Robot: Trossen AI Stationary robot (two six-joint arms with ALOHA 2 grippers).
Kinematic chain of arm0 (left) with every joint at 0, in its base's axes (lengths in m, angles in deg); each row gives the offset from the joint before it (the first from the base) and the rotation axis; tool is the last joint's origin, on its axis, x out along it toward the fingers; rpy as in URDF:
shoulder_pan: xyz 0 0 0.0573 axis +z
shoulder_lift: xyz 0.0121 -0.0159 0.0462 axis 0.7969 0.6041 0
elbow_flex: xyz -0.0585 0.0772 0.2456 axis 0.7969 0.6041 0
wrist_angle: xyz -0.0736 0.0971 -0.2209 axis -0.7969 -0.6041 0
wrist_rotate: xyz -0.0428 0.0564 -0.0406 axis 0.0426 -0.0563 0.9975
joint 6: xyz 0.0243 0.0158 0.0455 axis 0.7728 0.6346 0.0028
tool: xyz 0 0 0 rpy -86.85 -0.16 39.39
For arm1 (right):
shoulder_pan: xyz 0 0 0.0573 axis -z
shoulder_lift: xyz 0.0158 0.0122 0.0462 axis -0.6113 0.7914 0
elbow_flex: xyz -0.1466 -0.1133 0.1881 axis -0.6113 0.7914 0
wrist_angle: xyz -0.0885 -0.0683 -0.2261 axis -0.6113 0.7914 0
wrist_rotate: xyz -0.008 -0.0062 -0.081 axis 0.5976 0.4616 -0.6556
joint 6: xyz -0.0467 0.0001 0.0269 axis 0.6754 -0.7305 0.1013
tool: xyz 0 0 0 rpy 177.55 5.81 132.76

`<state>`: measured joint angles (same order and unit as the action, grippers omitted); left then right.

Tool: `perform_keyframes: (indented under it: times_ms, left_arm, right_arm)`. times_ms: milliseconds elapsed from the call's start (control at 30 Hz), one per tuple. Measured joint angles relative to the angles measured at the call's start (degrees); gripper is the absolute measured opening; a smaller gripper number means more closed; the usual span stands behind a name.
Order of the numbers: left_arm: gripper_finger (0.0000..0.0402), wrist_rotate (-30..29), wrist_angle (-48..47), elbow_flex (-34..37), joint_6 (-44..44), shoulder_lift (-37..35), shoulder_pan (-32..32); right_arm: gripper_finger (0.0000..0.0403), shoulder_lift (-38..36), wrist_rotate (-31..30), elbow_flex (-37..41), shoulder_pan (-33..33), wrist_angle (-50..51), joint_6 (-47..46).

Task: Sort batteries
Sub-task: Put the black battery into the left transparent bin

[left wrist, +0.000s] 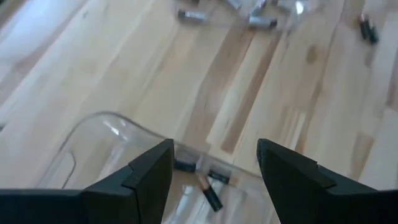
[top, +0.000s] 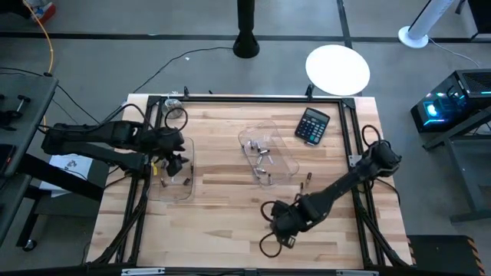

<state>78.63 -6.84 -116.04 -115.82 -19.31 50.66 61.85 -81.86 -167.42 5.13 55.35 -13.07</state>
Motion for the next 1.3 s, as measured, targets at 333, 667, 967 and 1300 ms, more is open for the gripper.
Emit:
perform_keyframes:
  times_ms: [333,667,967,1300]
  left_arm:
    - [0.0225,-0.7,7.38,0.0,-2.92,0.04,-0.04]
    - [0.0225,-5.04,8.78,0.0,-6.15,0.04,-0.04]
    - [0.0225,-6.19,8.73,0.0,-7.69,0.04,-0.04]
    - [0.0225,-3.81,8.99,-1.71,-7.56,-1.57,-0.85]
  right_arm:
    - [0.0099,0.0,-2.85,10.28,0.81,-11.57,21.3]
    - [0.0099,-0.02,-3.15,14.32,1.05,-14.59,34.31]
    - [0.0099,-0.25,-3.3,18.71,1.07,-21.05,36.0]
    - [0.002,-1.32,-4.39,15.89,4.94,-16.32,31.48]
